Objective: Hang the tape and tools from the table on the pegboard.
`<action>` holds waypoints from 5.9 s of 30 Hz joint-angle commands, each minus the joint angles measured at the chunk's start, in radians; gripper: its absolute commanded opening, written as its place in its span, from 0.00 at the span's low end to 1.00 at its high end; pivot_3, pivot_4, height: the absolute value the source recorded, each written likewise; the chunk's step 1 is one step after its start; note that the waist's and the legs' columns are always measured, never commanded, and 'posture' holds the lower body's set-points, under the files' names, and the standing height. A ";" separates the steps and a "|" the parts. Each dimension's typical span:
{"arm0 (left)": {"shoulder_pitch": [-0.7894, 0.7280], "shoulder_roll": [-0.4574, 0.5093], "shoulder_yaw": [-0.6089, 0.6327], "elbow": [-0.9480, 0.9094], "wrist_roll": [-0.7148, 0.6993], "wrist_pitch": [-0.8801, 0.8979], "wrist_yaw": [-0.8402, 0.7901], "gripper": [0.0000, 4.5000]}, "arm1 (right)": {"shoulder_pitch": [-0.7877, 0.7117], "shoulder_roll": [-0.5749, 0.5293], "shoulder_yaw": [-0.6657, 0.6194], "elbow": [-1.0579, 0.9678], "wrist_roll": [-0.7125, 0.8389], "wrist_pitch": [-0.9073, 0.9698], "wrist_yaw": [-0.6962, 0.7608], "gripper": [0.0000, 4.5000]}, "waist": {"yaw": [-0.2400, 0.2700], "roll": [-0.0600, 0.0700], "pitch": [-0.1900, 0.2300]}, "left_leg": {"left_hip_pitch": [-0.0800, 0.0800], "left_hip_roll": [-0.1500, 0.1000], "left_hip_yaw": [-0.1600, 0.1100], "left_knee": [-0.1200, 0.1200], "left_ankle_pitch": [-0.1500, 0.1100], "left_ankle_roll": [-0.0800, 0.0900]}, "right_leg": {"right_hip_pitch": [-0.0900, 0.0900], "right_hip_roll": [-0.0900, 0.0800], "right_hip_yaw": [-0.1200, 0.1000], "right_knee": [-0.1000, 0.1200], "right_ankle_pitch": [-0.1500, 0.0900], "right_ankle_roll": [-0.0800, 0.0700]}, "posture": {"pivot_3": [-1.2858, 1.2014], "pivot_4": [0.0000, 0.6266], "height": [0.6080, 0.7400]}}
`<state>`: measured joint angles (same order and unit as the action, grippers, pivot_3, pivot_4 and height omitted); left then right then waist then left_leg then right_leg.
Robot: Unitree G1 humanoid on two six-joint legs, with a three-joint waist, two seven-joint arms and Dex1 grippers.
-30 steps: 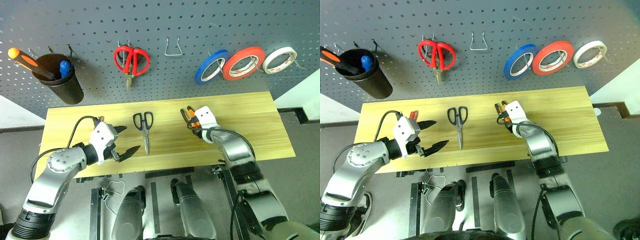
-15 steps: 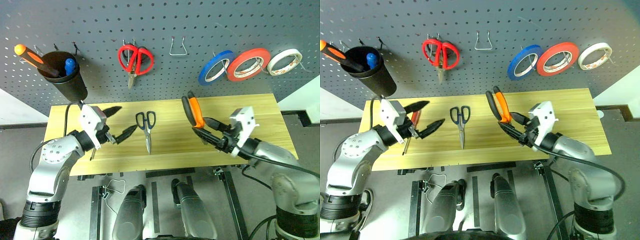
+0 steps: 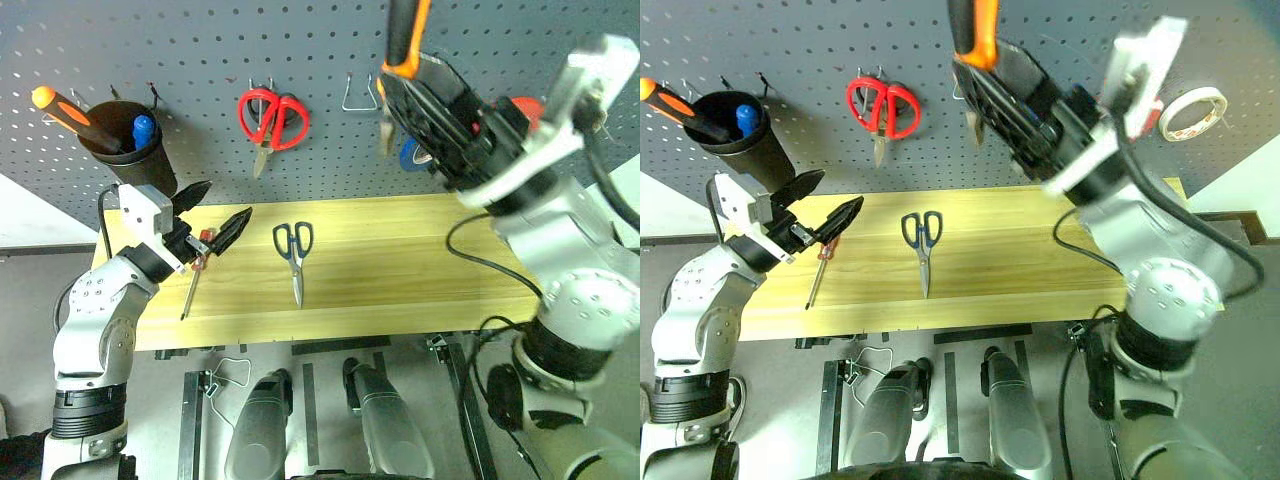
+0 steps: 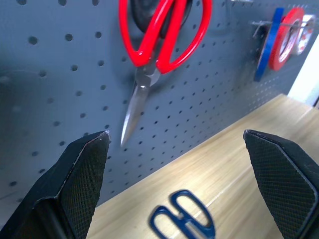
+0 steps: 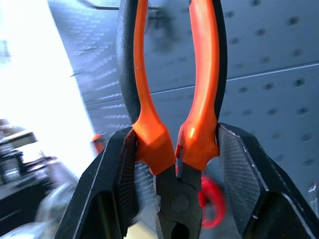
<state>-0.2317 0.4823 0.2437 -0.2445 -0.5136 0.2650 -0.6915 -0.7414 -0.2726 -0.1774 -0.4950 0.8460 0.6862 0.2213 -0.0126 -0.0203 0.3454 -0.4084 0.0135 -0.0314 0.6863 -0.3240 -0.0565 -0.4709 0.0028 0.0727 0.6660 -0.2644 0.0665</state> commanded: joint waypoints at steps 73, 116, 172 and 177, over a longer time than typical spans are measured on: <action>0.053 -0.021 -0.078 -0.134 -0.035 -0.101 -0.041 1.00 | -0.265 0.191 0.091 0.716 -0.569 -0.650 0.044 0.46 | -0.005 0.001 0.001 | 0.000 -0.001 0.004 0.013 -0.003 0.006 | -0.004 -0.006 -0.008 0.017 0.002 -0.003 | 0.55 0.56 1.00; 0.059 -0.013 -0.088 -0.125 -0.012 -0.108 -0.040 1.00 | -0.154 0.177 0.104 0.568 -0.557 -0.489 0.008 1.00 | -0.008 0.002 0.001 | 0.000 -0.001 0.004 0.012 -0.001 0.008 | -0.004 -0.007 -0.009 0.015 0.003 -0.004 | 0.55 0.58 1.00; -0.096 -0.486 -0.354 0.259 0.462 0.430 0.758 1.00 | 0.510 -0.205 0.098 -0.224 -0.110 0.039 0.176 1.00 | 0.001 -0.001 0.003 | 0.004 -0.003 0.002 -0.001 -0.002 0.011 | 0.005 -0.015 -0.024 -0.004 0.004 -0.002 | 0.53 0.62 1.00; -0.091 -0.497 -0.356 0.266 0.471 0.431 0.754 1.00 | 0.579 -0.350 0.152 -0.247 -0.182 0.103 0.206 1.00 | 0.001 -0.003 0.004 | 0.005 -0.003 0.002 -0.001 -0.002 0.011 | 0.005 -0.015 -0.024 -0.004 0.004 -0.002 | 0.53 0.63 1.00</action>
<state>-0.3274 -0.0049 -0.1198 0.0389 -0.0511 0.6938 0.0627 -0.1729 -0.6053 -0.0377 -0.6946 0.6857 0.7818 0.4170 -0.0116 -0.0235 0.3498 -0.4037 0.0100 -0.0297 0.6853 -0.3262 -0.0459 -0.4658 -0.0125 0.0491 0.6625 -0.2604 0.0645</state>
